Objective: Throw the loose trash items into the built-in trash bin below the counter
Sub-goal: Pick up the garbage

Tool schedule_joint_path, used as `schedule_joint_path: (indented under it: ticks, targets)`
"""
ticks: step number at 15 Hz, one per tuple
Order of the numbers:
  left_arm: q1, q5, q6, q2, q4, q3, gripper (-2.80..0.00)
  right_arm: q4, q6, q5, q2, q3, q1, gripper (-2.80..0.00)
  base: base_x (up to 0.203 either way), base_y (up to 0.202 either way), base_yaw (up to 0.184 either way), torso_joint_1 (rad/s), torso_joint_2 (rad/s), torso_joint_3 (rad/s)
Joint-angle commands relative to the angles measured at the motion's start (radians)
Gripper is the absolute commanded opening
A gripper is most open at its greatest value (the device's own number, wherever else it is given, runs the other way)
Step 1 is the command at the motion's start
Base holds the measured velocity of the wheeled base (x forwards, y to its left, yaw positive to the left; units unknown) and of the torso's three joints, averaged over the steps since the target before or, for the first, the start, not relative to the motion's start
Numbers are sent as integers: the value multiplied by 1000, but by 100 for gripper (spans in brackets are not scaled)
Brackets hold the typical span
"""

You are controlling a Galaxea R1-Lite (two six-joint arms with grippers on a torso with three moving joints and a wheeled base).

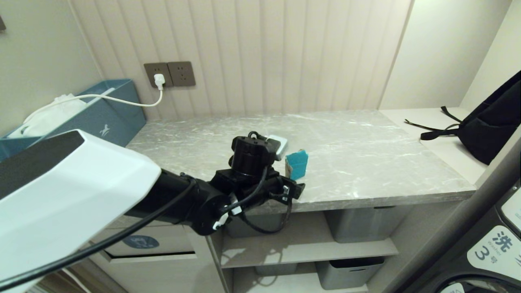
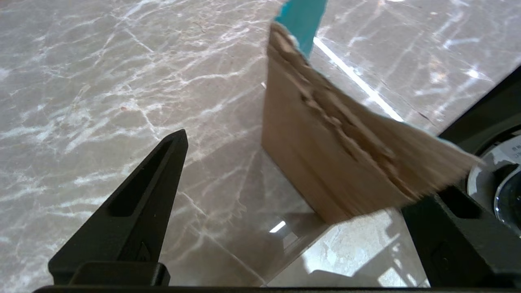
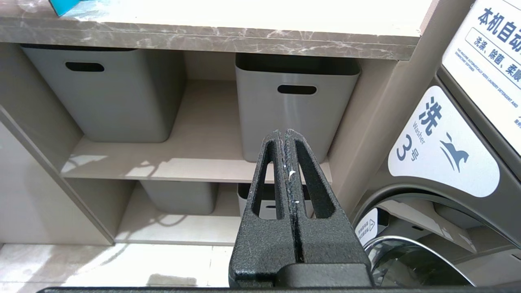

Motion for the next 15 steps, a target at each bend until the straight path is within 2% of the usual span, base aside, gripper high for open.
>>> schedule_joint_path:
  ticks: [1,15]
  targets:
    - [1,1,0,27,-5,-31,-280,0,-1,1,-2,0,0,-280,0,0,0,0,0,0]
    - [1,0,-5,38,-6,-67,-280,0,-1,1,-2,0,0,-280,0,0,0,0,0,0]
